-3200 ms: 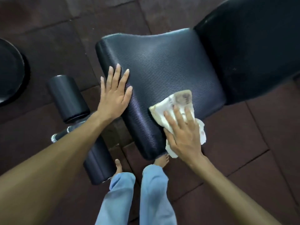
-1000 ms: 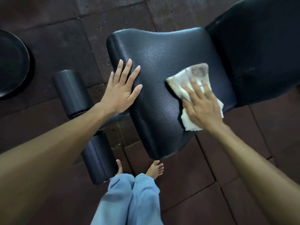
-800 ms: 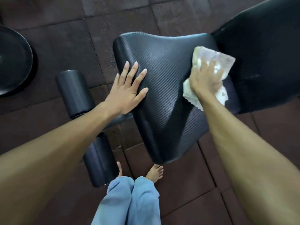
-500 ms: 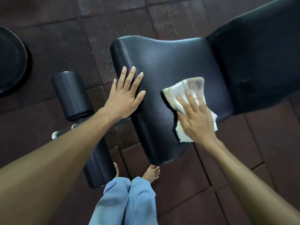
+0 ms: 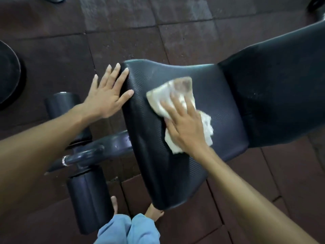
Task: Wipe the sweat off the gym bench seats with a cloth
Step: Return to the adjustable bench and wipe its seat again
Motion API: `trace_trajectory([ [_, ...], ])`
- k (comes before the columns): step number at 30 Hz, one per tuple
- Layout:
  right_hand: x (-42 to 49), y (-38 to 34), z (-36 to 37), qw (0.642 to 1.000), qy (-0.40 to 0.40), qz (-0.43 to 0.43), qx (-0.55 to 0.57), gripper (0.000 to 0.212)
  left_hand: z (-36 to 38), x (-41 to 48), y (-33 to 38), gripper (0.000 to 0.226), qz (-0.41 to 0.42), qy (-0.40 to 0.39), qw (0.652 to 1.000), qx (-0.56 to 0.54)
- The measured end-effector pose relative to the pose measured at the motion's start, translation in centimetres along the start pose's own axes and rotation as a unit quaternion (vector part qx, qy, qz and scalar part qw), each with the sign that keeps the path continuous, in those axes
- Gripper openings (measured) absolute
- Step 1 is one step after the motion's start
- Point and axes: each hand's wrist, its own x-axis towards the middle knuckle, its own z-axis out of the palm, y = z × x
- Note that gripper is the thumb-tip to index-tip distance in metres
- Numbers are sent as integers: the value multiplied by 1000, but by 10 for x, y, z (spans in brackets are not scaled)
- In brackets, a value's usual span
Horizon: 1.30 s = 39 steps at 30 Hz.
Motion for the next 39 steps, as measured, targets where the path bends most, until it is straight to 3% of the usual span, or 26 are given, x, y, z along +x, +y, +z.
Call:
trace_trajectory([
  [3, -40, 49, -15, 993, 41, -111, -17, 42, -7, 1, 5, 69, -19, -40, 999, -10],
  [4, -37, 64, -19, 993, 49, -105, -36, 41, -8, 1, 8, 68, -21, -48, 999, -11],
  [6, -6, 80, -25, 998, 30, 44, -28, 40, -8, 0, 11, 66, -25, -55, 998, -15],
  [8, 48, 74, -25, 967, 22, 253, 29, 47, -8, 0, 10, 65, -25, -59, 998, -28],
  [10, 98, 42, -20, 955, 1, 294, 34, 49, -9, -2, 8, 65, -24, -62, 996, -51],
  [13, 123, -23, -3, 988, -21, 150, 11, 48, -7, -10, 15, 63, -47, -43, 993, -101],
  [16, 81, -47, 5, 998, -14, 58, -24, 50, 21, -53, 48, 66, -97, 7, 977, -190],
  [19, 18, -28, 1, 999, -21, -45, -7, 47, 59, -120, 97, 69, -149, 25, 935, -320],
  [22, -8, 14, -3, 985, -73, -153, -32, 43, 85, -176, 140, 75, -188, 48, 907, -374],
  [24, 12, 28, -9, 983, -87, -154, -46, 45, 95, -201, 157, 77, -208, 49, 895, -392],
  [28, 102, -12, -13, 997, -77, 6, -27, 48, 105, -222, 174, 70, -243, 52, 879, -406],
  [31, 129, -55, -6, 994, -86, -34, -57, 48, 112, -225, 181, 64, -272, 94, 873, -395],
  [33, 105, -66, -4, 975, -117, -161, -97, 47, 116, -228, 191, 62, -297, 103, 864, -393],
  [36, 32, -46, -7, 901, -164, -379, -134, 47, 123, -236, 212, 63, -340, 126, 845, -393],
  [39, -1, 13, -22, 848, -181, -483, -122, 53, 128, -242, 232, 60, -376, 149, 824, -396],
])
